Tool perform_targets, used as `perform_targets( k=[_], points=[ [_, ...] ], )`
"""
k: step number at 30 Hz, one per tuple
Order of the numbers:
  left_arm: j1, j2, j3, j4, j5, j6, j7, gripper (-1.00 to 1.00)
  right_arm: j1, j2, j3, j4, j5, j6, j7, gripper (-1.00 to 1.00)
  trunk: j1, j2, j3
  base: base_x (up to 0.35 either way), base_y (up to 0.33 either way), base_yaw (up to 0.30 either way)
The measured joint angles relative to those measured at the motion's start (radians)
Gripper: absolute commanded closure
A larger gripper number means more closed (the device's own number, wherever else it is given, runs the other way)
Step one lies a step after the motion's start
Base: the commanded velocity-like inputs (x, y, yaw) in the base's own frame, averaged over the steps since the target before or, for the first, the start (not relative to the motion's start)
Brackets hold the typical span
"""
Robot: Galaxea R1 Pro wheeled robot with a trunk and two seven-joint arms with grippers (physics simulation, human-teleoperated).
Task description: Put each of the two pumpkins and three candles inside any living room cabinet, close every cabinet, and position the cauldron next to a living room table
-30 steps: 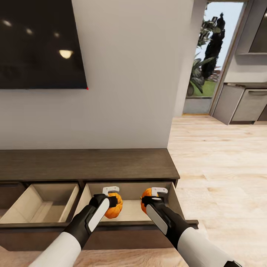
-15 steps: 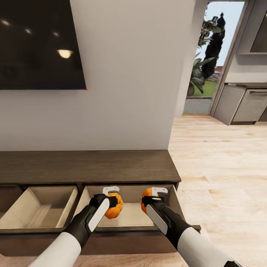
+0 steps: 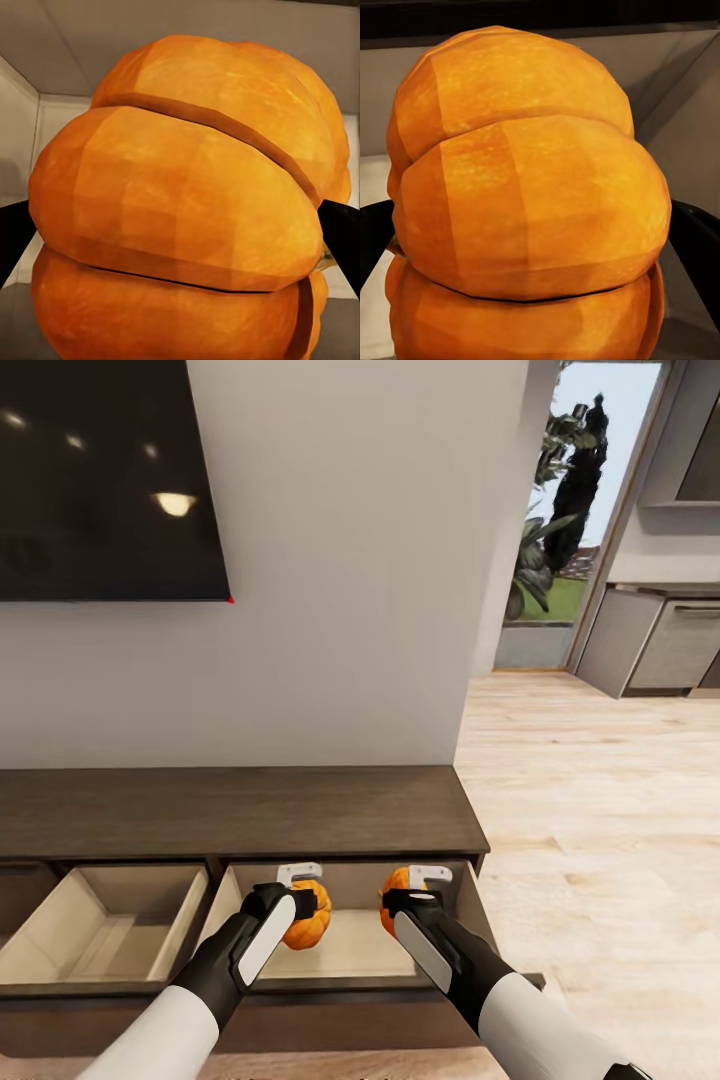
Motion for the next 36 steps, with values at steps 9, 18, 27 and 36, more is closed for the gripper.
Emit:
perform_targets(
  k=[9, 18, 27, 36],
  points=[
    [0.000, 0.000, 0.000, 0.000, 0.000, 0.000, 0.000, 1.00, 0.000, 0.000, 0.000, -0.001, -0.001, 0.000, 0.000, 1.00, 0.035, -0.063, -0.028, 0.000, 0.000, 0.000],
    [0.000, 0.000, 0.000, 0.001, 0.001, 0.000, 0.000, 1.00, 0.000, 0.000, 0.000, -0.001, -0.001, 0.000, 0.007, 1.00, 0.069, -0.126, -0.056, 0.000, 0.000, 0.000],
    [0.000, 0.000, 0.000, 0.001, 0.002, 0.000, 0.000, 1.00, 0.000, 0.000, 0.000, 0.000, -0.001, 0.000, 0.008, 1.00, 0.104, -0.189, -0.085, 0.000, 0.000, 0.000],
    [0.000, 0.000, 0.000, 0.001, 0.000, 0.000, 0.000, 1.00, 0.000, 0.000, 0.000, 0.000, 0.000, 0.000, 0.008, 1.00, 0.107, -0.196, -0.088, 0.000, 0.000, 0.000]
  ],
)
